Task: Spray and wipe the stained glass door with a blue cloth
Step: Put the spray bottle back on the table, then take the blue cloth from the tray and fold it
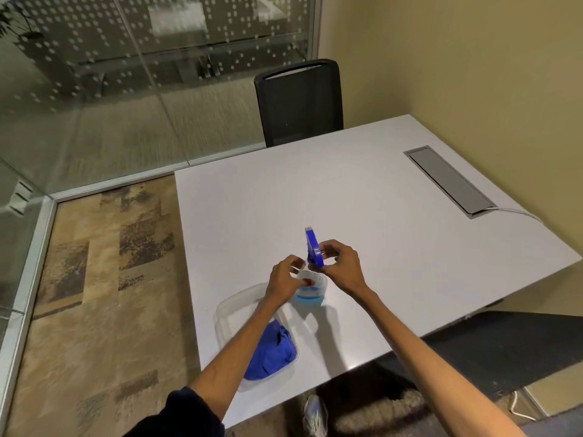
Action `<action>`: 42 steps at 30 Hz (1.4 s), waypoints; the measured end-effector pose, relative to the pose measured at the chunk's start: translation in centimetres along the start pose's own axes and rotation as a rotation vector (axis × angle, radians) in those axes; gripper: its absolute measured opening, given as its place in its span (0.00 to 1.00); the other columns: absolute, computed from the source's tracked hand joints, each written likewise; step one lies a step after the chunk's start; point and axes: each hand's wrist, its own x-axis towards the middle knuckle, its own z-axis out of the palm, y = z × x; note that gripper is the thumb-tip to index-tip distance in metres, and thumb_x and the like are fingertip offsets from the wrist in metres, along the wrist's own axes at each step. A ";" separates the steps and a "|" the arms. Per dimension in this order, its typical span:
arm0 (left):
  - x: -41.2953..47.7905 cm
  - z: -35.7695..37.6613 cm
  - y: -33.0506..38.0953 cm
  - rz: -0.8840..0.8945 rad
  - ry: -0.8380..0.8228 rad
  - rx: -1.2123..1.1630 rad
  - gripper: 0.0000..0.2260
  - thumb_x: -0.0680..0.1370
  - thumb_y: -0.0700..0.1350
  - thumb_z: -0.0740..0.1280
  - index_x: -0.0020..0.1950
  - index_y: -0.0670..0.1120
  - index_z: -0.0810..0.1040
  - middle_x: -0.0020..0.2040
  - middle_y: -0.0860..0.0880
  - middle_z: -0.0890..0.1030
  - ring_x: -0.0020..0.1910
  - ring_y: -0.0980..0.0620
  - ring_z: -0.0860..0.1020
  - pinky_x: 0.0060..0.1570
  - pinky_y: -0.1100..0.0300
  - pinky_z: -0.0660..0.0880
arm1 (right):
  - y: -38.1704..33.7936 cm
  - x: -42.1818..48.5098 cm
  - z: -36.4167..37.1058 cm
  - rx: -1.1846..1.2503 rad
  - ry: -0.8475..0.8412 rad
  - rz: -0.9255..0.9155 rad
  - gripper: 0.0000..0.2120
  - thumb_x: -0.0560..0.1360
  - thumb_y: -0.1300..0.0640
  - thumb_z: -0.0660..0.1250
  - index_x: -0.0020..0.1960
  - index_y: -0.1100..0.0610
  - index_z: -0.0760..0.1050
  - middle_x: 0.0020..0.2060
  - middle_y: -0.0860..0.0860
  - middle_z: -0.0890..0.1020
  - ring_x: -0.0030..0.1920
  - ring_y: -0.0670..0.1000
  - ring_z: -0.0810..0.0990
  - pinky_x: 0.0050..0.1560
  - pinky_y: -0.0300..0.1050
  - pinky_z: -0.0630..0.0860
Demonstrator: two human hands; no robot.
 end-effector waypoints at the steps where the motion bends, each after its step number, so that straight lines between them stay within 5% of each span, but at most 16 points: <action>1: 0.0 0.1 -0.1 0.001 0.001 0.000 0.20 0.67 0.47 0.80 0.54 0.47 0.77 0.51 0.52 0.81 0.49 0.50 0.79 0.45 0.66 0.76 | 0.1 -0.1 0.1 0.013 0.006 -0.002 0.17 0.65 0.60 0.81 0.51 0.55 0.81 0.44 0.47 0.85 0.44 0.45 0.83 0.42 0.24 0.72; 11: -2.6 -0.5 -1.0 0.007 0.067 -0.096 0.29 0.66 0.47 0.81 0.62 0.53 0.70 0.60 0.54 0.75 0.55 0.53 0.76 0.52 0.61 0.77 | 1.9 -2.9 1.3 0.073 0.096 0.050 0.35 0.61 0.55 0.81 0.65 0.53 0.70 0.56 0.47 0.76 0.51 0.45 0.78 0.41 0.30 0.72; 18: -6.8 -3.5 -3.0 -0.113 0.269 -0.266 0.16 0.72 0.38 0.75 0.56 0.47 0.76 0.49 0.49 0.80 0.45 0.51 0.80 0.40 0.72 0.76 | 2.2 -7.9 6.2 0.088 0.276 0.102 0.16 0.72 0.63 0.74 0.51 0.52 0.69 0.42 0.45 0.76 0.40 0.45 0.75 0.39 0.37 0.73; 21: -8.6 -4.7 -4.9 -0.098 0.302 -0.074 0.11 0.74 0.36 0.72 0.52 0.49 0.78 0.48 0.51 0.81 0.48 0.53 0.79 0.49 0.67 0.75 | 2.0 -9.2 9.1 0.003 0.162 0.053 0.08 0.76 0.64 0.68 0.46 0.54 0.71 0.37 0.44 0.76 0.36 0.43 0.75 0.38 0.30 0.69; 23: -9.8 -5.4 -6.5 -0.058 0.325 0.202 0.10 0.75 0.37 0.69 0.52 0.51 0.78 0.49 0.54 0.81 0.51 0.55 0.76 0.58 0.64 0.66 | 1.9 -9.4 10.8 -0.102 0.023 0.032 0.06 0.77 0.63 0.65 0.45 0.53 0.72 0.36 0.43 0.76 0.36 0.43 0.75 0.40 0.29 0.69; 27: -11.6 -6.0 -9.0 0.004 0.215 0.546 0.09 0.76 0.41 0.67 0.55 0.50 0.79 0.54 0.51 0.80 0.62 0.51 0.73 0.69 0.54 0.55 | 2.1 -7.9 13.7 -0.500 -0.425 -0.029 0.05 0.74 0.59 0.66 0.49 0.54 0.76 0.44 0.49 0.82 0.46 0.53 0.79 0.52 0.46 0.72; 31: -13.2 -6.0 -9.8 -0.059 -0.010 0.759 0.11 0.80 0.51 0.61 0.56 0.49 0.80 0.57 0.51 0.78 0.67 0.52 0.68 0.74 0.44 0.46 | 2.5 -7.1 15.4 -0.972 -0.805 -0.156 0.13 0.74 0.50 0.65 0.56 0.55 0.77 0.52 0.54 0.83 0.58 0.58 0.78 0.65 0.55 0.62; 37: -14.6 -5.8 -11.3 -0.160 -0.262 0.790 0.24 0.78 0.63 0.59 0.64 0.48 0.76 0.69 0.47 0.71 0.76 0.47 0.59 0.73 0.38 0.38 | 4.5 -7.9 16.6 -1.254 -1.040 -0.233 0.23 0.74 0.42 0.68 0.62 0.54 0.76 0.61 0.54 0.80 0.70 0.59 0.68 0.77 0.64 0.44; 40: -14.7 -6.0 -11.4 -0.177 -0.309 0.755 0.32 0.71 0.69 0.64 0.67 0.49 0.74 0.74 0.47 0.67 0.78 0.47 0.52 0.74 0.37 0.37 | 5.0 -8.1 16.7 -1.243 -1.022 -0.241 0.24 0.75 0.42 0.67 0.66 0.55 0.74 0.64 0.55 0.79 0.71 0.59 0.68 0.78 0.62 0.45; 42: -14.9 -6.2 -11.4 -0.142 -0.311 0.755 0.29 0.71 0.66 0.68 0.65 0.49 0.74 0.73 0.47 0.67 0.79 0.48 0.50 0.75 0.39 0.37 | 4.8 -8.1 16.3 -1.214 -0.969 -0.274 0.17 0.77 0.50 0.66 0.62 0.56 0.76 0.60 0.55 0.81 0.68 0.59 0.72 0.77 0.59 0.48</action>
